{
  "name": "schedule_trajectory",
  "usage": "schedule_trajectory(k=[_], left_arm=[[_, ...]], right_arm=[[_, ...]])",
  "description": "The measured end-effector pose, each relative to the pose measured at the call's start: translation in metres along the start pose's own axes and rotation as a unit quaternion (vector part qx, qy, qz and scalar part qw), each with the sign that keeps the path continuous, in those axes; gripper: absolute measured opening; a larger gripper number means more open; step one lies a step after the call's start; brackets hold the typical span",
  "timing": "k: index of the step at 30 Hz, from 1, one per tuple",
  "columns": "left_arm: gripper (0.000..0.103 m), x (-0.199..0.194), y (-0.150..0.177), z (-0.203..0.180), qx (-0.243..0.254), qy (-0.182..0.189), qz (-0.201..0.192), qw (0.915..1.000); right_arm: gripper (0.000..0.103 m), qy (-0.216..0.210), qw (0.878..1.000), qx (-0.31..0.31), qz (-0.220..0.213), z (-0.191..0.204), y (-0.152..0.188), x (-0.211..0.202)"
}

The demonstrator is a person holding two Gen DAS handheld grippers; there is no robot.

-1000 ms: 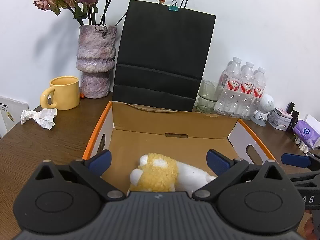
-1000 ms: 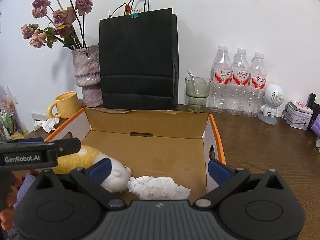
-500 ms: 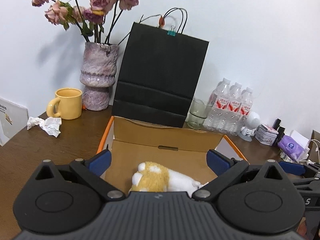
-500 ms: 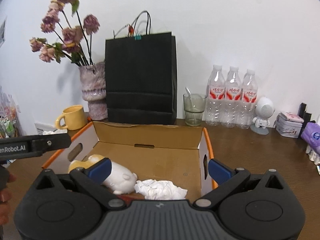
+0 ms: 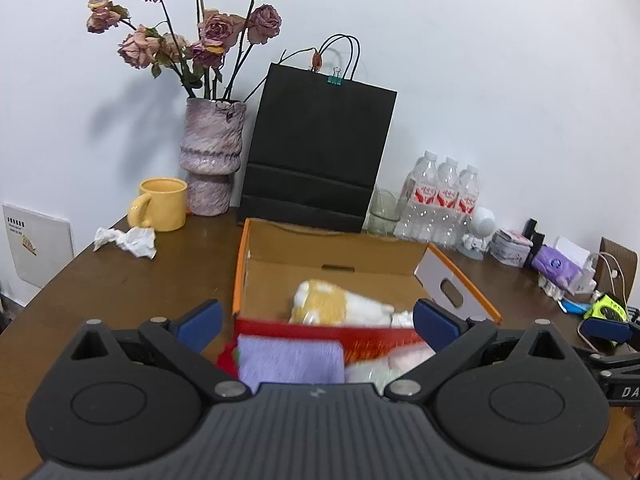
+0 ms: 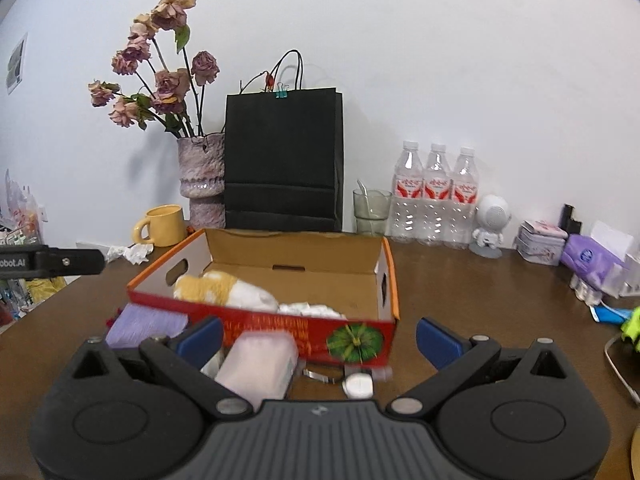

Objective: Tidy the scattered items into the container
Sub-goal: 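Grasp the clear packet with the right tool while the left grasps the purple pouch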

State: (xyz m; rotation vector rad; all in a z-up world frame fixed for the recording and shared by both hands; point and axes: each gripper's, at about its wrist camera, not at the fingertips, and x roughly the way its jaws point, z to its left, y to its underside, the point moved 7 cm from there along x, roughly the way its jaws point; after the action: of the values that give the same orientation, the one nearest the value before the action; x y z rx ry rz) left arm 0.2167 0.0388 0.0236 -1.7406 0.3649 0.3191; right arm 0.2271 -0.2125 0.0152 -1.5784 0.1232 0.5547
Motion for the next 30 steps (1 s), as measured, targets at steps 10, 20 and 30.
schedule_trajectory(k=[10,20,30], left_arm=[[0.103,-0.033,0.05,0.021,-0.004,-0.008,0.028,0.9996],[0.103,-0.002,0.079,0.01,0.009,0.01,0.075,0.9971],[0.098,0.05,0.09,0.01,0.022,-0.02,0.112,0.9933]], right_arm=[[0.103,0.016,0.999,0.028,0.044,-0.008,0.072,-0.022],[0.103,0.017,0.996,0.039,0.082,-0.007,0.097,0.004],[0.075,0.017,0.991,0.05,0.125,-0.015,0.112,0.039]])
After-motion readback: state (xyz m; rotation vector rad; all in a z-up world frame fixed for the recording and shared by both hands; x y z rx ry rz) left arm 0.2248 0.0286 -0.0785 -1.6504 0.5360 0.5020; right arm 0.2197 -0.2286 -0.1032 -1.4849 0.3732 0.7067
